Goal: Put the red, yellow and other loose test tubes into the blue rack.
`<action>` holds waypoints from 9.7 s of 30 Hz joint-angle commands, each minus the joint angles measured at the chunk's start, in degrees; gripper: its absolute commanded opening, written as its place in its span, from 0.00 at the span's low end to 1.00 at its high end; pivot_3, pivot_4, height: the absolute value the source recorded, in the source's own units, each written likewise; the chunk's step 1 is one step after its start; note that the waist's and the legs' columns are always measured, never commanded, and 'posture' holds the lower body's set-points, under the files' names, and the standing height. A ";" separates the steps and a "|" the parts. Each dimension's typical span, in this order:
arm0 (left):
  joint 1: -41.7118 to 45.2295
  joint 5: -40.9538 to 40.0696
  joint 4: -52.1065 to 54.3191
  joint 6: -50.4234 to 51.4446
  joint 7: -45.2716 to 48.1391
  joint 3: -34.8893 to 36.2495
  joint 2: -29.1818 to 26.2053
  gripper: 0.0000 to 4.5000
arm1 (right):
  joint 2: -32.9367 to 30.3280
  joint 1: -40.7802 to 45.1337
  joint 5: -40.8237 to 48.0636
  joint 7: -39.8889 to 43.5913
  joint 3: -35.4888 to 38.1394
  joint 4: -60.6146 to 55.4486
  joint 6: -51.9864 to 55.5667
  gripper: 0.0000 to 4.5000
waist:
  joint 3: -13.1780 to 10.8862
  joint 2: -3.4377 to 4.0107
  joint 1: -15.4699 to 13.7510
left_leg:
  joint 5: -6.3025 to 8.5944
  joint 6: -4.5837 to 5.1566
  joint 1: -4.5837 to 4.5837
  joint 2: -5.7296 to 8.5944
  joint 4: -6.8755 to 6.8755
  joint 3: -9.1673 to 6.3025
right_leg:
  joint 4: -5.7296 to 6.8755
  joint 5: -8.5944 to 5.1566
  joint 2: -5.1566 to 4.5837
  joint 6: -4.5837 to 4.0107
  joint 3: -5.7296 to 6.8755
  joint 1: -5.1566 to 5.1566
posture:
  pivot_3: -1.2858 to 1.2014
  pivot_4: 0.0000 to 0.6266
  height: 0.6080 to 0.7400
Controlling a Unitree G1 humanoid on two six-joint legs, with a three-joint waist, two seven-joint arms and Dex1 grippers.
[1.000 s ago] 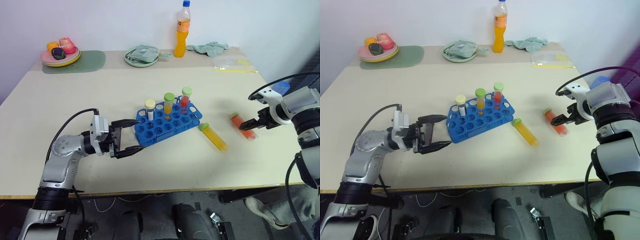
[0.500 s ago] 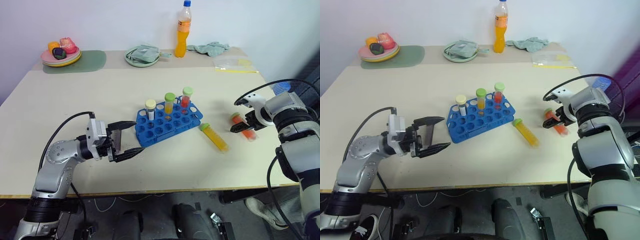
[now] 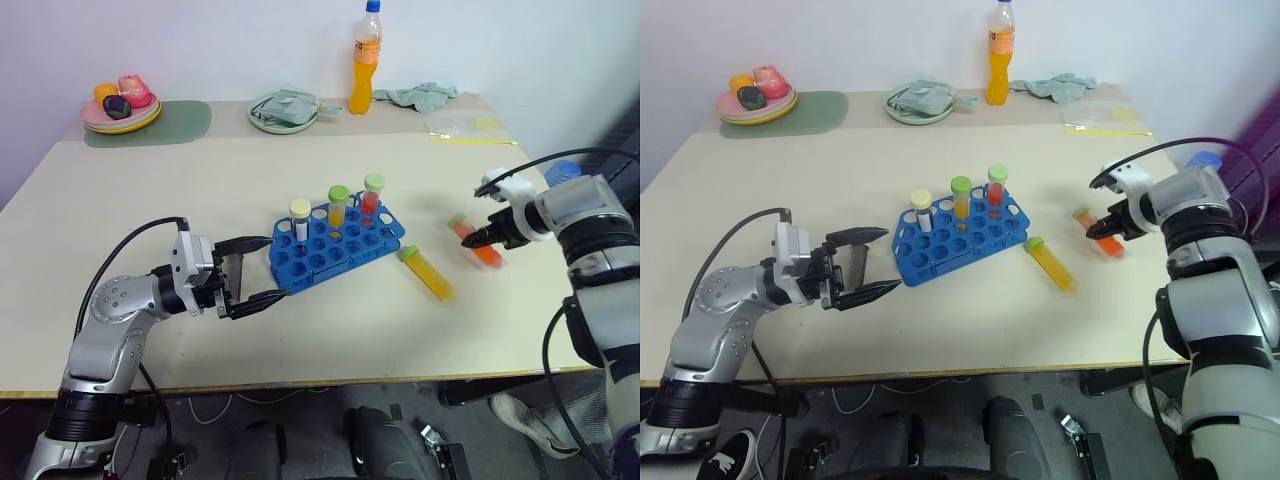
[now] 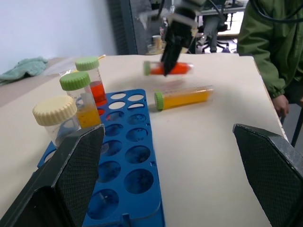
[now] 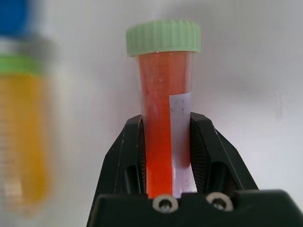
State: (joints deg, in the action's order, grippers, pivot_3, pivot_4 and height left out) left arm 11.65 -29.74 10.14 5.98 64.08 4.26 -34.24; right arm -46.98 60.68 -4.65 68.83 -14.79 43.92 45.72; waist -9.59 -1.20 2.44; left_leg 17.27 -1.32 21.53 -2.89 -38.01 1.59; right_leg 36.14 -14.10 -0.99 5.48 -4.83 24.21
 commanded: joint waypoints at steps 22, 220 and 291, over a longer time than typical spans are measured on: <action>9.05 -0.31 -15.18 -4.94 7.88 2.44 -0.88 1.00 | 47.22 -35.84 16.12 -51.08 27.38 -54.56 -31.29 0.18 | 0.05 -0.01 0.15 | -0.02 -0.04 0.02 -0.03 0.00 -0.10 | 0.06 0.01 0.06 -0.05 0.04 0.00 | 0.52 0.24 1.00; 6.06 -1.78 -4.62 2.72 2.79 3.77 -2.29 1.00 | 43.28 -41.92 13.04 -42.77 11.29 -31.61 -63.11 0.16 | 0.06 -0.24 0.16 | 0.08 0.14 -0.01 -0.06 0.02 0.08 | 0.01 -0.11 0.10 -0.23 -0.23 0.11 | 0.52 0.24 1.00; 12.44 0.26 11.31 61.86 -30.91 7.64 -10.82 1.00 | 6.82 -49.01 39.47 -9.39 18.76 -61.72 -26.79 0.99 | -0.01 -0.41 -0.24 | 0.08 0.15 -0.04 -0.03 -0.05 0.00 | -0.01 -0.10 0.12 -0.13 -0.23 0.00 | 0.52 0.24 1.00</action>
State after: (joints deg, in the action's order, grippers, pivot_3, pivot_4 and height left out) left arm 21.32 -27.56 20.16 60.28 36.31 9.16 -45.31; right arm -40.57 10.41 34.86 59.50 3.16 -17.20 20.30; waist -9.60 -1.61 2.20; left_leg 17.35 -1.17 21.50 -2.92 -38.11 1.58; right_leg 36.13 -14.18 -0.87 5.37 -5.04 24.20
